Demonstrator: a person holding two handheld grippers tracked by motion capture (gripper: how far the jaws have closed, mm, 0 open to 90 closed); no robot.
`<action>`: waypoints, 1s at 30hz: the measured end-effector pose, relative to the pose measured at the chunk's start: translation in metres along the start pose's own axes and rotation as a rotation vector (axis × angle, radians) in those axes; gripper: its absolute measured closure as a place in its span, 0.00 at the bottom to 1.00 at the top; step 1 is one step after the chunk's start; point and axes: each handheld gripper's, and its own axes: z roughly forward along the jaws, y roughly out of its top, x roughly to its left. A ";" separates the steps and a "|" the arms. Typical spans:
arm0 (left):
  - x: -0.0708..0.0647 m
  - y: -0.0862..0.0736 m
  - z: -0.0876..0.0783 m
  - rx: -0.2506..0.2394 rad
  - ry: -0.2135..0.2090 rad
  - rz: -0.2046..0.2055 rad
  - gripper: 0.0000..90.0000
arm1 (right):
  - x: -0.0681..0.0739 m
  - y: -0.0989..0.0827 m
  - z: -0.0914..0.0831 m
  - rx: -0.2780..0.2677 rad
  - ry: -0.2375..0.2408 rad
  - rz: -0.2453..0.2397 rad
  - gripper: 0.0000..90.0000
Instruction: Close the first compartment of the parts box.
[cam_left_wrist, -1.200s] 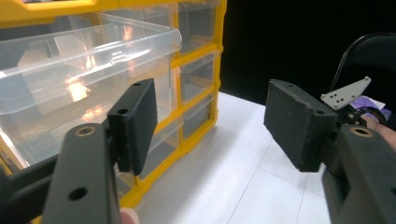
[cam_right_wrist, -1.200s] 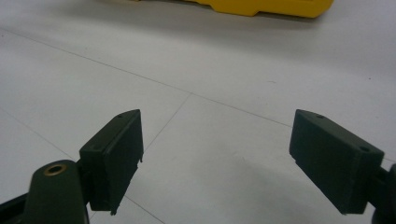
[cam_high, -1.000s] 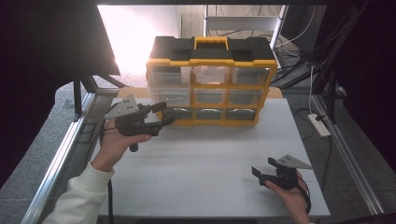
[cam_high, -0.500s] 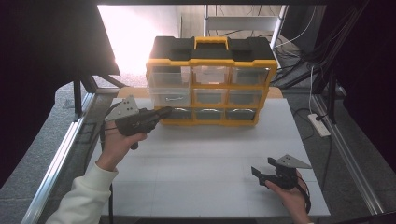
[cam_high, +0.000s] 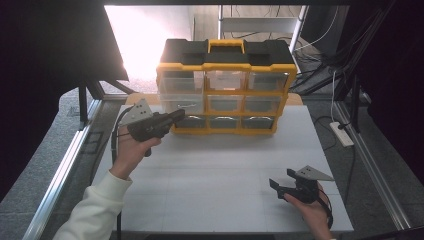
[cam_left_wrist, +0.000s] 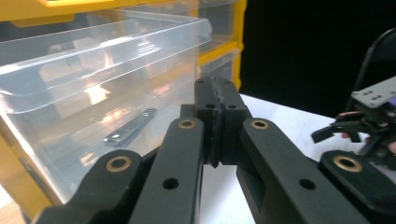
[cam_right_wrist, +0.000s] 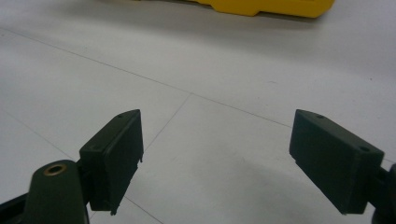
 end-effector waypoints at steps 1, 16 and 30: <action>0.001 0.000 0.001 0.000 0.002 -0.004 0.99 | 0.000 0.000 0.000 0.000 0.000 0.001 0.20; 0.012 0.000 0.016 0.006 0.052 -0.032 0.99 | 0.000 0.000 0.000 0.000 0.000 0.002 0.20; 0.017 -0.001 0.021 0.006 0.068 -0.036 0.99 | 0.000 0.000 0.000 0.000 0.002 -0.003 0.20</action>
